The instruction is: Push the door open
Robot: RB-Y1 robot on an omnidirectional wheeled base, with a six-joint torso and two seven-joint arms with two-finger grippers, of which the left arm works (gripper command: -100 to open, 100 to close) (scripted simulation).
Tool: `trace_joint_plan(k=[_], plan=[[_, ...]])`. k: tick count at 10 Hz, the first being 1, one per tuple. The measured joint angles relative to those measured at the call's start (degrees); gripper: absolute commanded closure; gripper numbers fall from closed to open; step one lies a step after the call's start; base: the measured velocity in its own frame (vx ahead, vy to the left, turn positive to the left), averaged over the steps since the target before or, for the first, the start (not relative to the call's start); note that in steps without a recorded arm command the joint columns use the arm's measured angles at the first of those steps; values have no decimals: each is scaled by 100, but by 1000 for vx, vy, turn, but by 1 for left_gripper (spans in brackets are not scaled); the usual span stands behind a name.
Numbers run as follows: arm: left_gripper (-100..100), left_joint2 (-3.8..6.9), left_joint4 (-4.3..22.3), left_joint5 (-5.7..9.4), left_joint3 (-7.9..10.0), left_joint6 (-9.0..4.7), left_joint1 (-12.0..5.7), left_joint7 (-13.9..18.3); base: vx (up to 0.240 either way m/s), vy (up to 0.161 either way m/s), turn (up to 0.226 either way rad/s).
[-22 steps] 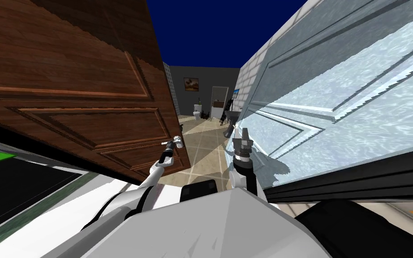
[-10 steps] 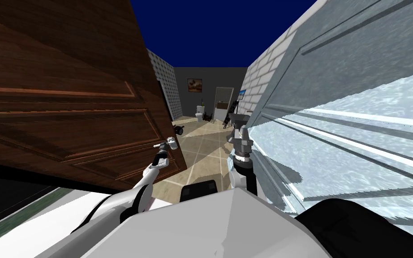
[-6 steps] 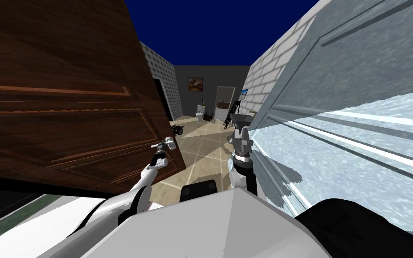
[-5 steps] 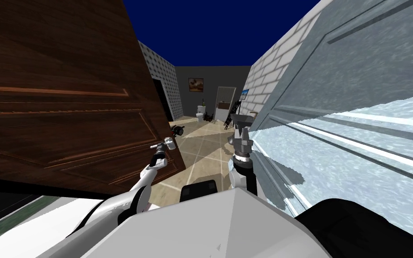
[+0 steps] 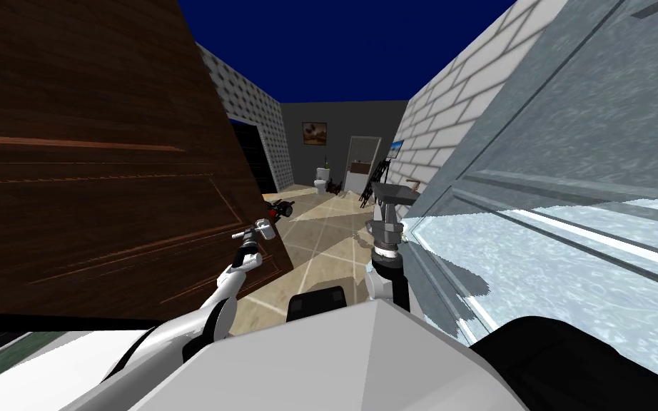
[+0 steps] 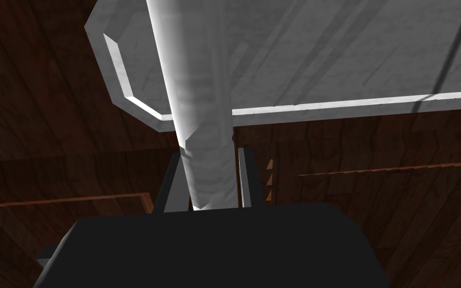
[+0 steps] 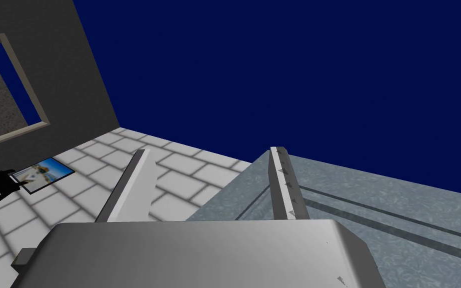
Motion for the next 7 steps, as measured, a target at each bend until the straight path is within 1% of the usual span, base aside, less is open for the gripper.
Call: trace_joint_plan(k=[1, 2, 3, 4, 5, 6, 7], plan=[[100, 12, -4, 5, 10, 1, -2, 2, 113, -48, 29], [100, 8, -93, 19, 46, 37, 66, -14, 164, -38, 68], [100, 35, 44, 33, 76, 4, 28, -23, 203, -37, 52], [100, 47, 96, 53, 128, -12, 30, -47, 185, -34, 49], [100, 81, 133, 74, 177, -28, 21, -63, 210, -52, 49], [100, 100, 69, 100, 246, 0, 56, -95, 218, -57, 68], [100, 146, 127, 123, 302, -27, 35, -112, 174, -25, 54]])
